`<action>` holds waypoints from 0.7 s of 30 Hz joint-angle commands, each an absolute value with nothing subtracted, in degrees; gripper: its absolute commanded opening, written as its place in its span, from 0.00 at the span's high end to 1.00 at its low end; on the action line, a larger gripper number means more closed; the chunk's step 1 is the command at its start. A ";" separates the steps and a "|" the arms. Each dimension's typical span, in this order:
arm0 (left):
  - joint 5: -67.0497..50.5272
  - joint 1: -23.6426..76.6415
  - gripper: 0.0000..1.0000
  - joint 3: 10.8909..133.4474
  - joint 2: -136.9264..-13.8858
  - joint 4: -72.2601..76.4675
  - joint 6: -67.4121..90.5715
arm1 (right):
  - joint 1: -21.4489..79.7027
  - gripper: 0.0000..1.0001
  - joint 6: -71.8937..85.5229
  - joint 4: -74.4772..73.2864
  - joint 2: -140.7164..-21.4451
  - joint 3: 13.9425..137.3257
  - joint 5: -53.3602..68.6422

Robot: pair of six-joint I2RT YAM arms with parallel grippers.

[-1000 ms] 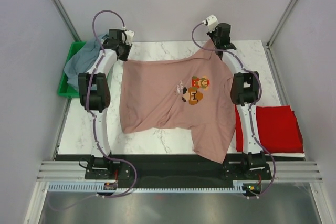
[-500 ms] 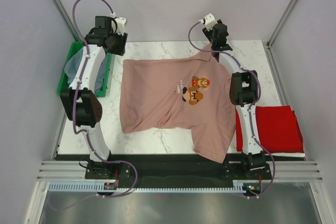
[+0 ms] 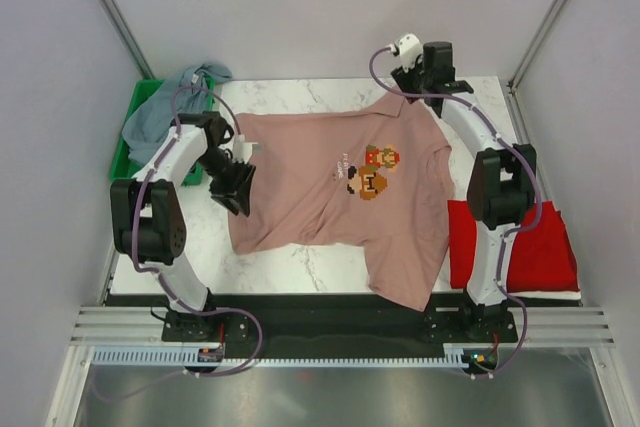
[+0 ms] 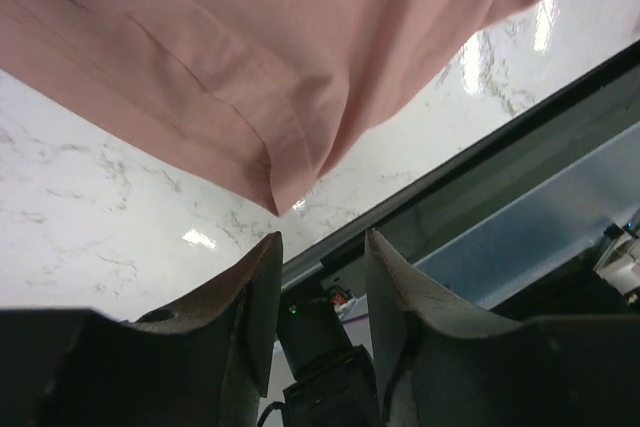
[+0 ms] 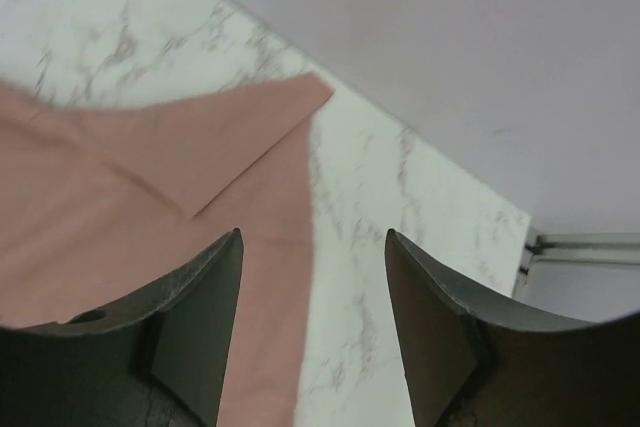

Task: Fold and stack the t-shirts
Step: Flatten the tshirt out

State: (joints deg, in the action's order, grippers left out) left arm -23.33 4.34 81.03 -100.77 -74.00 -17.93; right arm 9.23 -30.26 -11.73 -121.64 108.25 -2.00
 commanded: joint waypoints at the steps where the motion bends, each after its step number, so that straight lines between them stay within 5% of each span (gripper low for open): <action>1: -24.44 4.83 0.53 78.15 -98.96 -78.93 -21.71 | 9.58 0.33 -31.82 -23.72 -118.31 101.87 4.75; 9: -18.04 5.01 0.43 73.92 -101.51 -77.08 -22.59 | 9.49 0.32 -28.66 -26.63 -114.79 96.07 6.59; 21: -16.88 5.01 0.53 71.99 -107.58 -70.06 -21.62 | 9.58 0.34 -29.18 -26.19 -116.28 92.03 3.60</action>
State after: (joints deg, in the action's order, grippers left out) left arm -16.93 4.75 72.49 -107.09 -72.38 -20.47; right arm 9.54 -29.58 -26.72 -117.84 93.38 4.19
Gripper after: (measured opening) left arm 0.480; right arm 0.666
